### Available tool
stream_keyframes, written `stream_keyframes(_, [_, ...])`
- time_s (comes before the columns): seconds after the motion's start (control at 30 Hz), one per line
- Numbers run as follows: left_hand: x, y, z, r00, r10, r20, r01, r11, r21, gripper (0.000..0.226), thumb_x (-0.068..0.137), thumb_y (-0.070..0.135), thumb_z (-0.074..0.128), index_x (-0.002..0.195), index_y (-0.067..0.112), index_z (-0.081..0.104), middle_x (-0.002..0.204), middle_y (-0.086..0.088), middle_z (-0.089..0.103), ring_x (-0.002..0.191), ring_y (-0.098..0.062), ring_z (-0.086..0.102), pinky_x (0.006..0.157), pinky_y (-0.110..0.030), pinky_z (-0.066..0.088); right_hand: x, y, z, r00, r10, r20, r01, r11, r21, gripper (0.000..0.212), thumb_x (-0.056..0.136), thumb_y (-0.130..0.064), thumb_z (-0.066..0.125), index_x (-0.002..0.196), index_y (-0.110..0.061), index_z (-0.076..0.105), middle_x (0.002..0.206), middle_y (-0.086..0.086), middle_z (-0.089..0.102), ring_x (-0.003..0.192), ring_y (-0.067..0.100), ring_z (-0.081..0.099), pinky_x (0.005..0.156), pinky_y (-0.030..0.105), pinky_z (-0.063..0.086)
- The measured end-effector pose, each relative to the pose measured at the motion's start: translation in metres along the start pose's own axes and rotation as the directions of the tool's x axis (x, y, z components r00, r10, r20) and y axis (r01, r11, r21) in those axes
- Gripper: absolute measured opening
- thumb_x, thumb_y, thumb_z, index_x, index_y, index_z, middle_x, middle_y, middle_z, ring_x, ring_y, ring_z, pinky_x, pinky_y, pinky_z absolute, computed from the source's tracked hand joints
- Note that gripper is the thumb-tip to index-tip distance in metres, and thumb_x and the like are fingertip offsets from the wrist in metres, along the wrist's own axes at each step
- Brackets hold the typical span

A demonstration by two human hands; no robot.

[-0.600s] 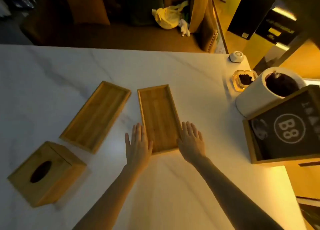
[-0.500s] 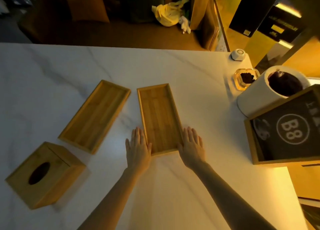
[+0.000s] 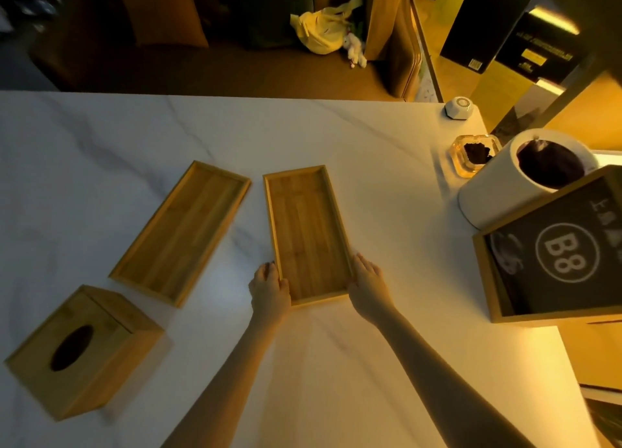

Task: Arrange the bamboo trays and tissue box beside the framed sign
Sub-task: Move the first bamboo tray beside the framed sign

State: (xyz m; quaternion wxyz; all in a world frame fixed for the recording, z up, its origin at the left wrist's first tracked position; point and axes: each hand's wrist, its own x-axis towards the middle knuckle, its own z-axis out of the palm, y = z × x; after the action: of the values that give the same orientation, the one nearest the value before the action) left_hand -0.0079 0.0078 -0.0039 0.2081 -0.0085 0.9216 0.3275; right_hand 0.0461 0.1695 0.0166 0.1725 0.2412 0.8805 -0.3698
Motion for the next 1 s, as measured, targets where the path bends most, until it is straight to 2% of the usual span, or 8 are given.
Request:
stream_keyframes(0.1, [-0.002, 0.002, -0.012, 0.986, -0.059, 0.153, 0.078, 0.990, -0.117, 0.043, 0.094, 0.021, 0.033, 0.136, 0.010, 0.027, 0.133, -0.019, 0.044, 0.117, -0.036, 0.048, 0.103, -0.045, 0.042, -0.007, -0.010, -0.016, 0.997, -0.024, 0.074, 0.014, 0.991, 0.132, 0.039, 0.095, -0.011, 0.033, 0.133, -0.013, 0.038, 0.131, 0.011, 0.050, 0.123, 0.028, 0.044, 0.104, 0.042, 0.037])
stream_keyframes(0.27, [-0.016, 0.008, -0.041, 0.957, 0.037, 0.287, 0.084, 0.914, -0.397, 0.037, 0.093, 0.019, 0.038, 0.130, 0.016, 0.040, 0.116, -0.012, 0.058, 0.105, -0.028, 0.057, 0.093, -0.039, 0.048, -0.014, -0.011, -0.035, 0.985, -0.016, 0.170, -0.028, 0.967, 0.252, 0.045, 0.092, -0.005, 0.040, 0.135, -0.018, 0.038, 0.132, 0.006, 0.051, 0.122, 0.025, 0.046, 0.104, 0.045, 0.038])
stream_keyframes(0.37, [-0.022, 0.009, -0.054, 0.938, 0.058, 0.341, 0.115, 0.878, -0.465, 0.038, 0.092, 0.016, 0.040, 0.130, 0.020, 0.040, 0.112, -0.008, 0.059, 0.103, -0.026, 0.057, 0.090, -0.037, 0.048, -0.019, -0.011, -0.045, 0.980, -0.009, 0.197, -0.060, 0.940, 0.337, 0.046, 0.088, -0.001, 0.050, 0.131, -0.016, 0.044, 0.127, 0.007, 0.054, 0.116, 0.024, 0.050, 0.101, 0.044, 0.044])
stream_keyframes(0.47, [-0.026, 0.014, -0.061, 0.933, 0.069, 0.354, 0.130, 0.851, -0.509, 0.039, 0.091, 0.014, 0.041, 0.130, 0.020, 0.040, 0.110, -0.008, 0.060, 0.103, -0.027, 0.058, 0.093, -0.040, 0.046, -0.027, -0.012, -0.053, 0.981, -0.022, 0.195, -0.058, 0.917, 0.395, 0.047, 0.086, 0.001, 0.053, 0.130, -0.014, 0.047, 0.125, 0.008, 0.056, 0.112, 0.024, 0.054, 0.098, 0.044, 0.047])
stream_keyframes(0.6, [-0.035, 0.022, -0.066, 0.933, 0.145, 0.331, 0.056, 0.847, -0.529, 0.039, 0.090, 0.017, 0.044, 0.128, 0.023, 0.042, 0.109, -0.009, 0.063, 0.103, -0.028, 0.060, 0.094, -0.044, 0.048, -0.044, -0.012, -0.066, 0.990, -0.044, 0.136, -0.024, 0.889, 0.457, 0.048, 0.085, 0.004, 0.054, 0.129, -0.013, 0.047, 0.121, 0.007, 0.057, 0.110, 0.025, 0.055, 0.099, 0.046, 0.047])
stream_keyframes(0.73, [-0.044, 0.039, -0.067, 0.933, 0.212, 0.292, -0.012, 0.827, -0.562, 0.039, 0.089, 0.019, 0.046, 0.127, 0.029, 0.043, 0.107, -0.010, 0.066, 0.101, -0.027, 0.063, 0.086, -0.037, 0.054, -0.060, -0.008, -0.082, 0.994, -0.093, 0.056, 0.055, 0.878, 0.476, 0.048, 0.086, 0.003, 0.053, 0.130, -0.013, 0.045, 0.114, 0.003, 0.058, 0.112, 0.026, 0.054, 0.102, 0.050, 0.043])
stream_keyframes(0.87, [-0.052, 0.058, -0.061, 0.926, 0.261, 0.273, -0.051, 0.803, -0.594, 0.041, 0.088, 0.017, 0.049, 0.126, 0.030, 0.043, 0.113, -0.017, 0.064, 0.105, -0.031, 0.061, 0.094, -0.048, 0.049, -0.074, 0.004, -0.098, 0.992, -0.121, -0.024, 0.117, 0.863, 0.492, 0.047, 0.088, 0.002, 0.049, 0.132, -0.014, 0.043, 0.119, 0.004, 0.058, 0.113, 0.024, 0.055, 0.103, 0.052, 0.042])
stream_keyframes(1.0, [-0.059, 0.076, -0.047, 0.914, 0.291, 0.281, -0.075, 0.804, -0.590, 0.044, 0.087, 0.019, 0.050, 0.130, 0.024, 0.041, 0.117, -0.016, 0.063, 0.108, -0.031, 0.059, 0.096, -0.051, 0.047, -0.085, 0.023, -0.112, 0.987, -0.125, -0.097, 0.157, 0.841, 0.518, 0.047, 0.088, 0.002, 0.049, 0.132, -0.015, 0.043, 0.122, 0.007, 0.059, 0.110, 0.021, 0.058, 0.101, 0.048, 0.044])
